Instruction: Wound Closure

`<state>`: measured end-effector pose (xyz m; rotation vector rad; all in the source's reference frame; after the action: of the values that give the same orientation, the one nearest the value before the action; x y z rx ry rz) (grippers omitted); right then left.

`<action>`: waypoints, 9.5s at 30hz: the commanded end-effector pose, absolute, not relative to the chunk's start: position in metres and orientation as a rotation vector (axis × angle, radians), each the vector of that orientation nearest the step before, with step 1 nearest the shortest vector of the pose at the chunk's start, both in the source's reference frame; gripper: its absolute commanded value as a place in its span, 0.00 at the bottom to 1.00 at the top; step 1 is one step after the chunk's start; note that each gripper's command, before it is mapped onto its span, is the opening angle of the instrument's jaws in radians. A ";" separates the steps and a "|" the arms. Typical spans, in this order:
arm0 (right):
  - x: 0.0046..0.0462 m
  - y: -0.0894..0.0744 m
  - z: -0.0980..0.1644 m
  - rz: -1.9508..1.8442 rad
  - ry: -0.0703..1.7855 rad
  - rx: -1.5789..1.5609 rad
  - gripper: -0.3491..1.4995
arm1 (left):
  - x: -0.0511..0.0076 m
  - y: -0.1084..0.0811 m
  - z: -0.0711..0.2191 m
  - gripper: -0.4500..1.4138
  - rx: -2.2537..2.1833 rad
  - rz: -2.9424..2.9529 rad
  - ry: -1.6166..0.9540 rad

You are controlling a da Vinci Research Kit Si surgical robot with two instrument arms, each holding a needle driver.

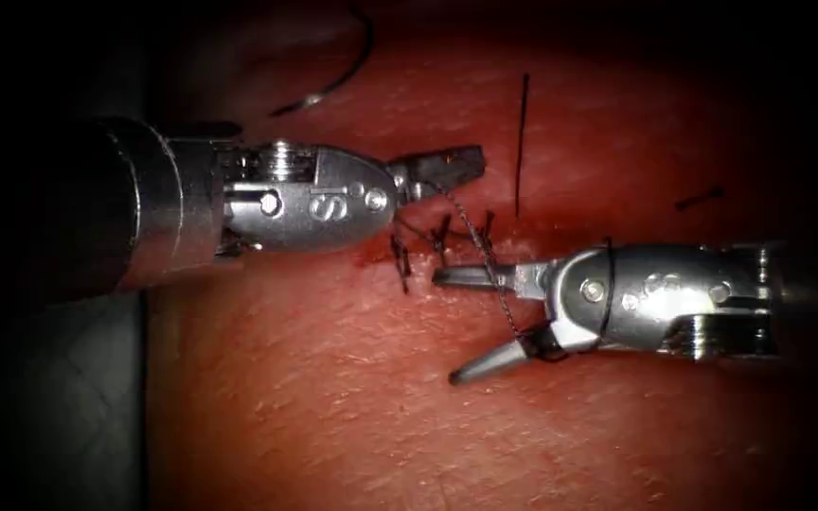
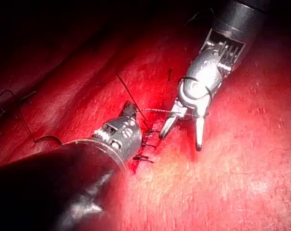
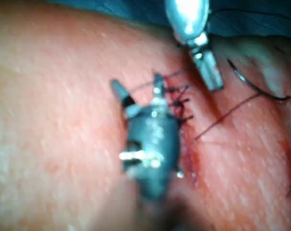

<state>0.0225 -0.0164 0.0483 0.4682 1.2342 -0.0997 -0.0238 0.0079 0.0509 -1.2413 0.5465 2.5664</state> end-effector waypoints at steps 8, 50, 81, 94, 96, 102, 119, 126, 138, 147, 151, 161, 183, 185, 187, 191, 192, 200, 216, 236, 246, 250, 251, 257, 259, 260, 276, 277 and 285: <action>0.0236 -0.017 0.049 0.009 1.512 0.480 0.30 | -0.0254 0.007 0.055 0.00 -1.251 2.588 0.553; 0.0189 -0.013 0.051 0.683 1.441 0.063 0.52 | -0.0248 -0.003 0.049 0.00 -1.222 2.621 0.557; 0.0186 -0.013 0.053 0.722 1.351 -0.024 0.72 | -0.0191 -0.003 0.045 0.00 -1.255 2.701 0.544; 0.0187 -0.013 0.054 0.713 1.349 -0.040 0.88 | -0.0134 -0.003 0.046 0.00 -1.302 2.674 0.583; 0.0188 -0.013 0.054 0.714 1.349 -0.039 0.88 | -0.0134 -0.004 0.046 0.00 -1.301 2.675 0.589; 0.0188 -0.013 0.053 0.728 1.359 -0.044 0.84 | -0.0142 -0.005 0.047 0.00 -1.289 2.676 0.607; 0.0207 -0.010 0.051 0.789 1.378 -0.066 0.84 | -0.0151 -0.004 0.045 0.00 -1.283 2.666 0.600; 0.0207 -0.010 0.052 0.811 1.378 -0.046 0.75 | -0.0155 -0.005 0.048 0.00 -1.283 2.676 0.629; 0.0221 -0.008 0.053 0.886 1.251 -0.023 0.72 | -0.0179 -0.006 0.046 0.00 -1.295 2.675 0.613; 0.0224 -0.008 0.055 0.905 1.197 -0.058 0.00 | -0.0177 -0.006 0.046 0.00 -1.297 2.675 0.610; 0.0225 -0.009 0.055 0.927 1.154 -0.086 0.00 | -0.0175 -0.005 0.045 0.00 -1.302 2.674 0.603; 0.0212 -0.011 0.053 0.942 1.129 -0.127 0.00 | -0.0162 -0.003 0.046 0.00 -1.290 2.669 0.590; 0.0194 -0.017 0.054 0.845 1.212 -0.195 0.00 | -0.0106 0.034 0.056 0.00 -1.121 2.487 0.646; 0.0194 -0.017 0.054 0.841 1.216 -0.194 0.00 | -0.0103 0.035 0.057 0.00 -1.113 2.475 0.661; 0.0193 -0.018 0.054 0.833 1.222 -0.193 0.00 | -0.0100 0.037 0.058 0.00 -1.097 2.471 0.671; 0.0184 -0.020 0.053 0.821 1.229 -0.194 0.00 | -0.0087 0.039 0.060 0.00 -1.066 2.452 0.703; 0.0184 -0.020 0.053 0.821 1.229 -0.194 0.00 | -0.0087 0.039 0.060 0.00 -1.066 2.452 0.703; 0.0177 -0.022 0.053 0.806 1.216 -0.189 0.00 | -0.0068 0.042 0.063 0.00 -1.013 2.452 0.748; 0.0163 -0.024 0.053 0.782 1.196 -0.178 0.00 | -0.0034 0.049 0.066 0.00 -0.858 2.548 0.972; 0.0166 -0.025 0.052 0.770 1.197 -0.171 0.00 | -0.0043 0.041 0.065 0.59 -1.004 2.281 0.657; 0.0167 -0.025 0.052 0.773 1.201 -0.175 0.00 | -0.0089 0.022 0.059 0.71 -1.194 2.426 0.418; 0.0167 -0.025 0.052 0.772 1.202 -0.174 0.00 | -0.0096 0.015 0.058 0.70 -1.196 2.573 0.511; 0.0167 -0.025 0.052 0.772 1.202 -0.174 0.00 | -0.0094 0.014 0.058 0.70 -1.181 2.605 0.531; 0.0167 -0.025 0.052 0.773 1.201 -0.174 0.00 | -0.0084 0.006 0.059 0.70 -1.131 2.750 0.520; 0.0168 -0.025 0.052 0.773 1.201 -0.175 0.00 | -0.0084 0.004 0.060 0.71 -1.127 2.768 0.525; 0.0168 -0.025 0.052 0.773 1.201 -0.175 0.00 | -0.0085 0.003 0.060 0.71 -1.134 2.771 0.527; 0.0173 -0.026 0.053 0.768 1.213 -0.175 0.00 | -0.0002 -0.006 0.050 0.73 -1.243 2.610 0.581; 0.0174 -0.026 0.053 0.769 1.213 -0.175 0.00 | -0.0001 -0.006 0.050 0.71 -1.262 2.575 0.583; 0.0177 -0.026 0.053 0.765 1.214 -0.172 0.00 | -0.0024 -0.008 0.044 0.68 -1.355 2.487 0.602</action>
<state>0.0170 -0.0246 0.0522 -0.1774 1.2145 0.7631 -0.0025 -0.0087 0.0425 -1.3666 0.6004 2.4832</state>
